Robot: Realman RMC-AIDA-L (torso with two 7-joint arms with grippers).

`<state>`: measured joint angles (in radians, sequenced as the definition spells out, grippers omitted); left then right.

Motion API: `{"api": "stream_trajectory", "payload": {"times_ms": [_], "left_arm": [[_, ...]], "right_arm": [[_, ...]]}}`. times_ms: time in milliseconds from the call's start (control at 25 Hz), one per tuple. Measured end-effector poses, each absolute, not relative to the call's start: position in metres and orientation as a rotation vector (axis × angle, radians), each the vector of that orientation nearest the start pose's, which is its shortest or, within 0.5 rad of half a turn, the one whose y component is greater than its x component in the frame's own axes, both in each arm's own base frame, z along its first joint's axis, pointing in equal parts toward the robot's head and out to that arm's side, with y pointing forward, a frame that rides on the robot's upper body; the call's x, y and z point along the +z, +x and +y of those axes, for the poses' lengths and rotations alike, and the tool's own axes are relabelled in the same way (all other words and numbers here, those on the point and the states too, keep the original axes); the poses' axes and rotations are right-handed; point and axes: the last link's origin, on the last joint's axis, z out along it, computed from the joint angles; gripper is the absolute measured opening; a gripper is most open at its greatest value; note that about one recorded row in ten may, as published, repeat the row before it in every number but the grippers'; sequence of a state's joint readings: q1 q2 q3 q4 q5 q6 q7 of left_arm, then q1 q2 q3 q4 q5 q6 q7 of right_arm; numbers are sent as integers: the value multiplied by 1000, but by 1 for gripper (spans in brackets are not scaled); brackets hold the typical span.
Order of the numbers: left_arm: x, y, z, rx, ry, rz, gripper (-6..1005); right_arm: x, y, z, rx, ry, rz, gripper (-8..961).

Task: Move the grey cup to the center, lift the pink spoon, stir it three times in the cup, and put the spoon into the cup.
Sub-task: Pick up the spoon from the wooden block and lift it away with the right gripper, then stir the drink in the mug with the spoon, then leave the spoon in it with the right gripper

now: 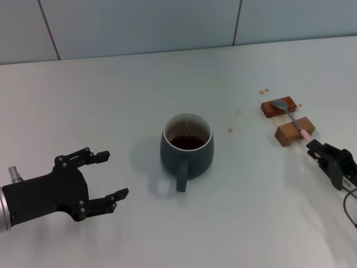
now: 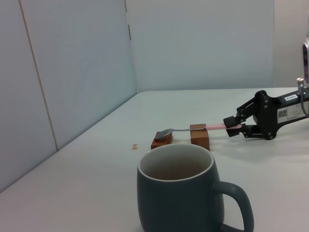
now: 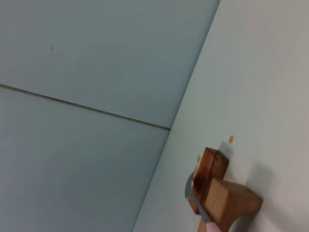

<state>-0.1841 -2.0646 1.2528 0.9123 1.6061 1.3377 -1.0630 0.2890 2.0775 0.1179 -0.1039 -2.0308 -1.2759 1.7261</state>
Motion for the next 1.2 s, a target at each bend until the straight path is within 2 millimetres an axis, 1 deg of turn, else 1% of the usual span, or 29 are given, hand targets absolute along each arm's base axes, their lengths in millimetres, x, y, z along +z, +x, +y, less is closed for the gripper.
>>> {"api": "stream_trajectory", "payload": {"times_ms": [80, 240, 280, 360, 400, 440, 560, 640, 680, 720, 760, 800, 840, 960, 1000, 1040, 1120, 1200], "left_arm": [[-18, -279, 279, -533, -2685, -150, 829], [-18, -279, 279, -532, -2683, -152, 829], [-18, -279, 279, -532, -2683, -150, 829], [-18, -279, 279, -532, -2683, -150, 829], [-17, -279, 279, -532, -2682, -147, 829], [-17, -279, 279, -531, -2682, -145, 829], [-18, -278, 280, -532, -2684, -142, 829], [-18, -278, 280, -534, -2685, -143, 829], [-19, -277, 280, -535, -2686, -143, 829], [-19, -277, 280, -535, -2686, -144, 829], [-19, -277, 280, -537, -2685, -144, 829], [-18, -277, 281, -539, -2681, -146, 829], [-18, -277, 281, -539, -2681, -146, 829], [-18, -276, 282, -543, -2679, -152, 829], [-18, -276, 283, -543, -2677, -154, 829], [-18, -276, 283, -543, -2676, -155, 829], [-18, -277, 283, -542, -2675, -160, 829], [-18, -278, 283, -540, -2672, -165, 829]], "right_arm": [[-26, 386, 242, 1312, -1286, 1855, 289], [-26, 386, 236, 1335, -1266, 1810, 193], [-22, 386, 234, 1350, -1268, 1760, 169], [-18, 387, 233, 1362, -1264, 1731, 121], [-7, 388, 230, 1387, -1269, 1658, 121], [-7, 388, 230, 1387, -1269, 1658, 121], [15, 386, 229, 1418, -1343, 1517, 120], [33, 385, 237, 1377, -1434, 1427, 121], [48, 383, 250, 1289, -1553, 1377, 121], [48, 383, 250, 1289, -1553, 1377, 121], [57, 380, 258, 1230, -1630, 1345, 121], [72, 370, 272, 1106, -1787, 1278, 122], [72, 370, 272, 1106, -1787, 1278, 122], [97, 350, 291, 916, -1987, 1169, 123], [110, 333, 301, 807, -2093, 1109, 123], [118, 321, 306, 745, -2146, 1065, 123], [128, 296, 314, 642, -2227, 995, 124], [134, 272, 319, 553, -2290, 931, 124]]}}
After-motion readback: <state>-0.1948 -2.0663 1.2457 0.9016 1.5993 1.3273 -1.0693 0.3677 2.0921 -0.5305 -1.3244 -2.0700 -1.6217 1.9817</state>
